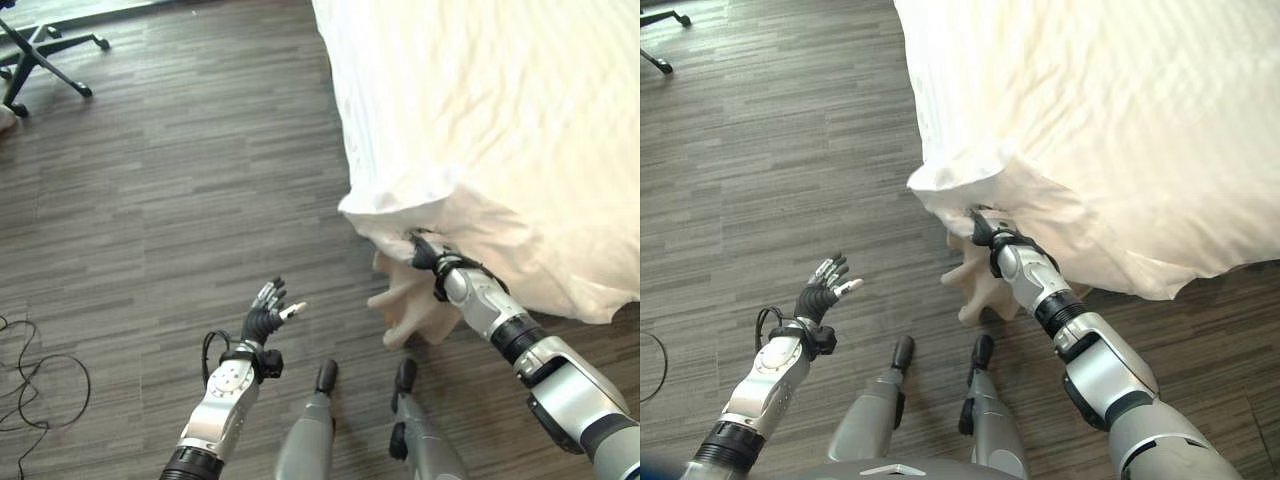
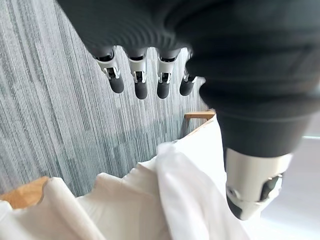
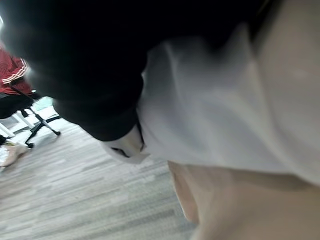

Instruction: Making the bed.

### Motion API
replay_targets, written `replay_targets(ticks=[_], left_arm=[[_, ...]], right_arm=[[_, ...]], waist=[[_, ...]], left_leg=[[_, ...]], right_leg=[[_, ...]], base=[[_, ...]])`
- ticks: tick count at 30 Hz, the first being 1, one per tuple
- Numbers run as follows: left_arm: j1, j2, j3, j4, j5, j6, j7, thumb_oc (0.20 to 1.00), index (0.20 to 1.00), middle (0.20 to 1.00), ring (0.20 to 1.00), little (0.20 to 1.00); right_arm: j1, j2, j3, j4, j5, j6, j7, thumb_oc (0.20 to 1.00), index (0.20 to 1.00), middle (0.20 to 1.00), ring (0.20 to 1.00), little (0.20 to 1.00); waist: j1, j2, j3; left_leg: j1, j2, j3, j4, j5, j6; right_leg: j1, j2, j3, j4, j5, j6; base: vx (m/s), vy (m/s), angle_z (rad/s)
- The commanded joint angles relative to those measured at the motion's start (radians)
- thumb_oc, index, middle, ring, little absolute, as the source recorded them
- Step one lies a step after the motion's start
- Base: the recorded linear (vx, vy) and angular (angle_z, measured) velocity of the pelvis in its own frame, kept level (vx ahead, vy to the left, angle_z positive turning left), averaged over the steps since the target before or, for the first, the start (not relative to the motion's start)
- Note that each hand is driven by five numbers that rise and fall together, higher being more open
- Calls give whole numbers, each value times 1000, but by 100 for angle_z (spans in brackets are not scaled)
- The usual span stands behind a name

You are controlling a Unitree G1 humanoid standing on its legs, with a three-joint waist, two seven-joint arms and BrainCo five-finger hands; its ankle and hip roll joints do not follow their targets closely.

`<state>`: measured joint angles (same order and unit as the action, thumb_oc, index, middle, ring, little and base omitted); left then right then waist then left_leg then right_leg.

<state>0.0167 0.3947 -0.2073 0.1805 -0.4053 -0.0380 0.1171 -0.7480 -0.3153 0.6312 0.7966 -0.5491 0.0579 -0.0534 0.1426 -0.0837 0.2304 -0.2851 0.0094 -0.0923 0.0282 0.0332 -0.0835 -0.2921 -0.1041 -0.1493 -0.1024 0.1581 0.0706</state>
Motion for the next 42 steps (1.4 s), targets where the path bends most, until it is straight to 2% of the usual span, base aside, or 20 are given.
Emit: replay_targets(ticks=[1,6,7,11,15,20,22,24,25,26,28,30,31,32,33,34,35,36,39,42], left_arm=[[-65,18,6,-11,50,-60,28,1000,1000,1000,1000,1000],[-62,17,-1,2,45,-70,45,1000,1000,1000,1000,1000],[-67,14,-9,11,38,-71,39,1000,1000,1000,1000,1000],[-70,11,-22,22,24,-70,22,1000,1000,1000,1000,1000],[-73,11,-17,37,20,-67,-2,1000,1000,1000,1000,1000],[-47,12,11,46,22,-57,-34,1000,1000,1000,1000,1000],[-31,13,49,66,20,-53,-41,1000,1000,1000,1000,1000],[-23,12,60,74,19,-53,-44,1000,1000,1000,1000,1000],[0,17,94,73,15,-51,-59,1000,1000,1000,1000,1000],[1,17,93,72,15,-50,-59,1000,1000,1000,1000,1000],[47,33,153,74,9,-44,-92,1000,1000,1000,1000,1000],[89,44,197,59,0,-30,-110,1000,1000,1000,1000,1000],[110,45,222,55,1,-30,-112,1000,1000,1000,1000,1000],[124,40,248,50,-2,-32,-114,1000,1000,1000,1000,1000],[136,36,247,47,2,-33,-117,1000,1000,1000,1000,1000],[136,36,246,47,2,-33,-117,1000,1000,1000,1000,1000],[148,25,256,47,11,-30,-125,1000,1000,1000,1000,1000],[158,17,250,42,12,-26,-132,1000,1000,1000,1000,1000],[179,4,243,26,15,-22,-153,1000,1000,1000,1000,1000],[189,3,232,17,12,-27,-177,1000,1000,1000,1000,1000]], right_arm=[[234,193,261,137,56,-56,206,200,200,200,200,200],[248,230,297,161,63,-64,204,200,200,200,200,200],[256,245,298,221,72,-57,214,1000,1000,1000,1000,1000],[280,254,267,302,107,-47,211,1000,1000,1000,1000,1000],[314,217,208,346,142,-44,216,1000,1000,1000,1000,1000],[387,137,154,252,167,-53,246,1000,1000,1000,1000,1000],[440,69,97,99,262,-61,282,1000,1000,1000,1000,1000],[471,33,68,50,312,-54,302,1000,1000,1000,1000,1000],[547,-31,2,-13,398,-50,343,1000,1000,1000,1000,1000],[551,-35,2,-18,399,-48,345,1000,1000,1000,1000,1000],[705,-181,-146,-19,423,-25,394,1000,1000,1000,1000,1000],[799,-299,-292,-80,380,-11,377,1000,1000,1000,1000,1000],[843,-376,-442,-153,401,-3,331,1000,1000,1000,1000,1000],[890,-411,-527,-229,407,-18,306,1000,1000,1000,1000,1000],[936,-436,-622,-315,431,-15,290,1000,1000,1000,1000,1000],[939,-436,-624,-317,431,-15,291,1000,1000,1000,1000,1000],[977,-450,-774,-435,497,-42,246,1000,1000,1000,1000,1000],[990,-449,-821,-501,535,-56,242,1000,1000,1000,1000,1000],[1006,-431,-843,-668,651,-92,292,1000,1000,1000,1000,1000],[996,-420,-793,-792,776,-115,364,1000,1000,1000,1000,1000]], waist=[[39,54,126],[40,49,108],[43,50,95],[42,50,65],[31,42,40],[0,17,0],[-25,2,-22],[-32,-2,-29],[-48,-12,-45],[-48,-11,-47],[-72,-27,-72],[-90,-30,-90],[-107,-32,-92],[-117,-30,-98],[-123,-25,-103],[-122,-25,-104],[-142,-21,-105],[-146,-18,-107],[-149,-11,-102],[-145,-5,-95]], left_leg=[[-31,10,78,-115,138,20],[-6,8,79,-115,131,22],[7,7,79,-115,127,23],[35,4,77,-115,118,28],[60,4,82,-115,109,31],[99,11,93,-115,93,35],[119,18,105,-115,85,36],[124,19,108,-115,82,36],[134,23,113,-115,78,36],[134,23,113,-115,78,36],[155,26,118,-115,66,36],[158,27,118,-115,64,37],[166,28,122,-115,59,38],[164,29,127,-115,60,39],[166,30,132,-115,58,41],[167,30,132,-115,58,41],[169,29,140,-115,55,44],[168,29,144,-115,55,45],[163,30,156,-115,56,44],[159,31,163,-115,59,42]], right_leg=[[90,-25,-65,32,-18,51],[114,-22,-62,39,-28,49],[127,-22,-65,37,-29,50],[155,-22,-64,32,-32,52],[176,-23,-59,31,-35,54],[207,-20,-48,27,-41,56],[219,-19,-37,28,-43,56],[223,-18,-34,26,-43,56],[229,-17,-30,25,-44,57],[229,-17,-30,25,-45,57],[246,-17,-30,23,-49,61],[250,-18,-28,22,-47,63],[253,-19,-23,22,-47,66],[247,-20,-18,21,-42,67],[244,-21,-13,22,-40,69],[244,-20,-13,22,-40,69],[240,-22,-2,19,-35,71],[235,-23,3,17,-31,71],[220,-23,14,15,-23,71],[210,-23,20,15,-20,72]], base=[[0,0,0],[0,0,0],[33,2,3],[44,10,6],[48,18,4],[52,1,-5],[58,11,-20],[28,2,-14],[34,-3,-14],[78,-5,-8],[94,-8,-7],[65,7,-1],[32,23,-2],[24,28,-14],[5,23,-16],[10,23,-20],[1,21,-20],[-6,26,-25],[-41,11,-21],[-38,3,-14]])
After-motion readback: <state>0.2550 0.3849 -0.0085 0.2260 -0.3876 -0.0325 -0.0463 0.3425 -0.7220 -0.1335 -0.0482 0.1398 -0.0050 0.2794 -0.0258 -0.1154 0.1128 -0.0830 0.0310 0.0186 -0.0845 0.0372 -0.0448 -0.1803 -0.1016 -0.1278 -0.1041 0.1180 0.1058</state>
